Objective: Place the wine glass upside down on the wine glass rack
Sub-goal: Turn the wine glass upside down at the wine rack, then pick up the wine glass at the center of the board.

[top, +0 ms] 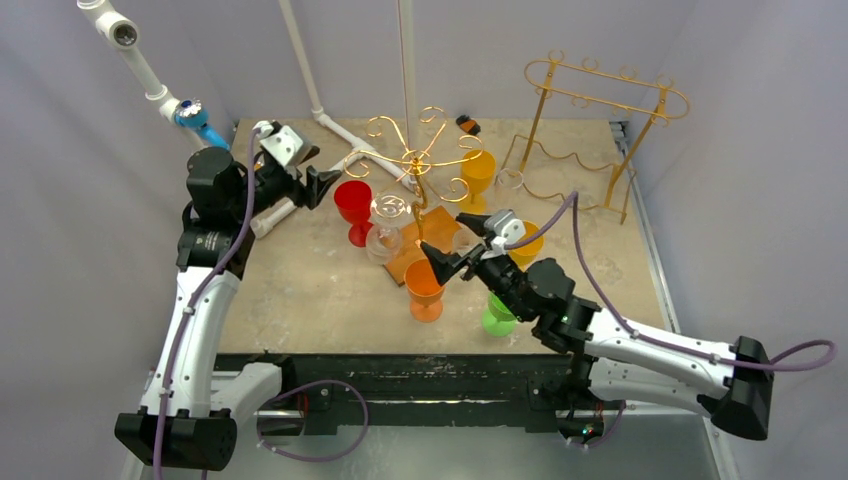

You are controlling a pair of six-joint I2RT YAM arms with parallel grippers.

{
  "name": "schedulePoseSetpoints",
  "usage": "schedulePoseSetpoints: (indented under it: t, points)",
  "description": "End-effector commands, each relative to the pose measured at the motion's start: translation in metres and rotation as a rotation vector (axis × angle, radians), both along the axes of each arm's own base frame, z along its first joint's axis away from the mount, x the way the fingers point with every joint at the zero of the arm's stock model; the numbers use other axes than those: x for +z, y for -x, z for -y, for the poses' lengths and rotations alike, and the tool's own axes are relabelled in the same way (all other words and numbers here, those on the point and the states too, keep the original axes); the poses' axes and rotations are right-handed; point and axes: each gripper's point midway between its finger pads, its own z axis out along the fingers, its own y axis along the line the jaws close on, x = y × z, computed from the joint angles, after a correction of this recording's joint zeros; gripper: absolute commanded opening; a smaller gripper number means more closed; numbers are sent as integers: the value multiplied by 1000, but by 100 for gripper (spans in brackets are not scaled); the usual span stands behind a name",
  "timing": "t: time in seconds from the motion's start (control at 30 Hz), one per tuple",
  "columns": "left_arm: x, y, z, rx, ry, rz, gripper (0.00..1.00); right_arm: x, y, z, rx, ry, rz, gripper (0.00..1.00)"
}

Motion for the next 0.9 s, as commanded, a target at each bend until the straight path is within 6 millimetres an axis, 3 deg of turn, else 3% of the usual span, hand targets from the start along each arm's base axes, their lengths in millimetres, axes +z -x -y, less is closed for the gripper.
schedulePoseSetpoints:
  t: [0.0,0.13,0.27,0.47,0.57,0.87]
  points:
    - [17,6,4,-15,27,6,60,31,7,26,-41,-48,-71,98]
    - [15,5,4,-10,27,-17,60,59,3,44,-113,-56,-109,92]
    - [13,3,4,-10,28,-39,60,83,-15,55,-239,-24,-164,88]
    - [9,3,5,-9,29,-85,61,105,-41,56,-314,-6,-259,86]
    - [4,3,5,-8,24,-108,61,111,-47,56,-318,-18,-303,83]
    - [-1,4,1,14,4,-148,61,93,-40,49,-263,40,-372,73]
